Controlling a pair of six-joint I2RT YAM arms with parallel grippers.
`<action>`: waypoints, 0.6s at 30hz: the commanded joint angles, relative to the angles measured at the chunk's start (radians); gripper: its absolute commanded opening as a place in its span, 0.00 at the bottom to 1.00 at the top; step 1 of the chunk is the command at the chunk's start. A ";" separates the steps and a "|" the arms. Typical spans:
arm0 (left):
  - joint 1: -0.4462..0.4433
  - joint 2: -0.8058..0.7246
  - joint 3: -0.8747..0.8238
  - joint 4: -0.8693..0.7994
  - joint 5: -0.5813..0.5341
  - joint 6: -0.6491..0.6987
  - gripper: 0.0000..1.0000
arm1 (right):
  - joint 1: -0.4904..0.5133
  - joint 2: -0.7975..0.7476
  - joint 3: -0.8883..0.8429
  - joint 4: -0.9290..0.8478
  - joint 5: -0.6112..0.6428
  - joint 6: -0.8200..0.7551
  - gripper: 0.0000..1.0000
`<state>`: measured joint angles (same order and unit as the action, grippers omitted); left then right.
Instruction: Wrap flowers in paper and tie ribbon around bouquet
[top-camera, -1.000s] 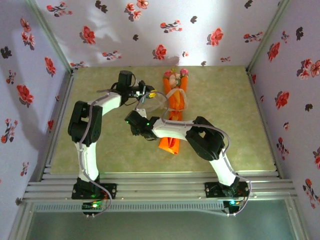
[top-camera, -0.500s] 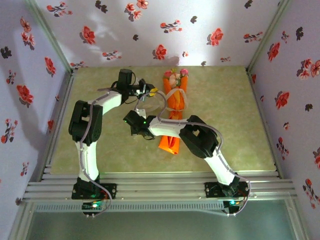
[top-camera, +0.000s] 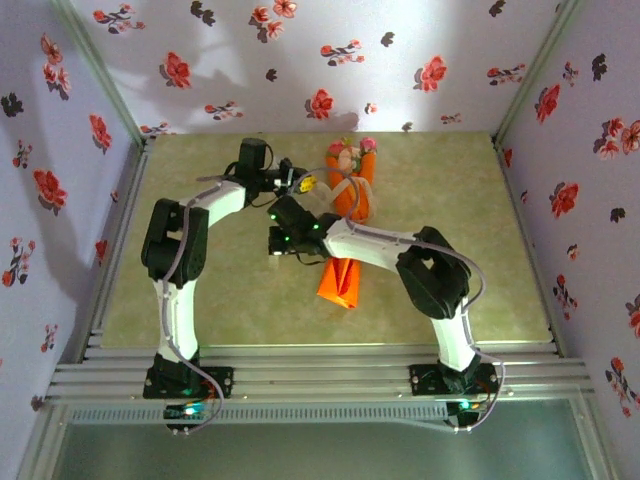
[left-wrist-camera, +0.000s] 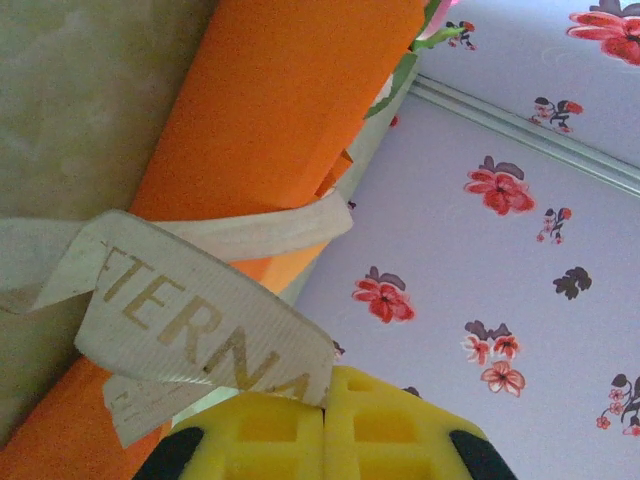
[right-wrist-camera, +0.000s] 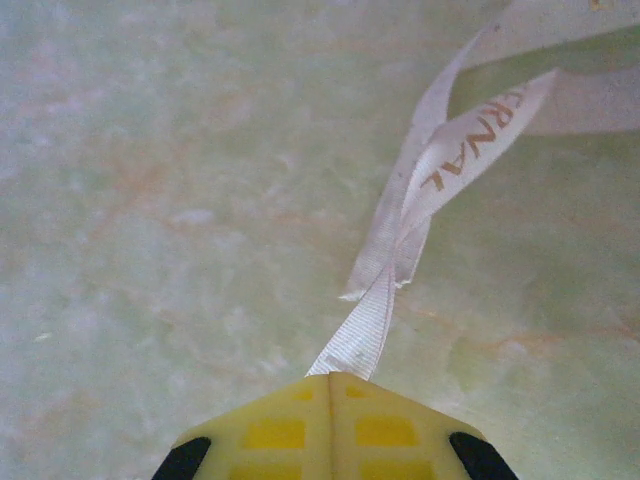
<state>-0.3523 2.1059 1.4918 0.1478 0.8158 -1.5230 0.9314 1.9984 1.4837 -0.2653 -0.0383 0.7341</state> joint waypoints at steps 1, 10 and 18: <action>0.009 0.014 0.036 0.007 0.016 -0.021 0.00 | -0.007 -0.035 -0.055 0.024 -0.144 0.007 0.00; 0.009 0.006 0.031 0.009 0.003 -0.025 0.00 | -0.037 -0.258 -0.126 -0.028 -0.127 -0.057 0.00; 0.004 0.001 0.037 0.007 -0.019 -0.020 0.00 | -0.126 -0.484 -0.100 -0.114 -0.133 -0.119 0.00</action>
<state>-0.3523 2.1082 1.4982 0.1482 0.8051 -1.5394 0.8375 1.5539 1.3594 -0.3222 -0.1619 0.6609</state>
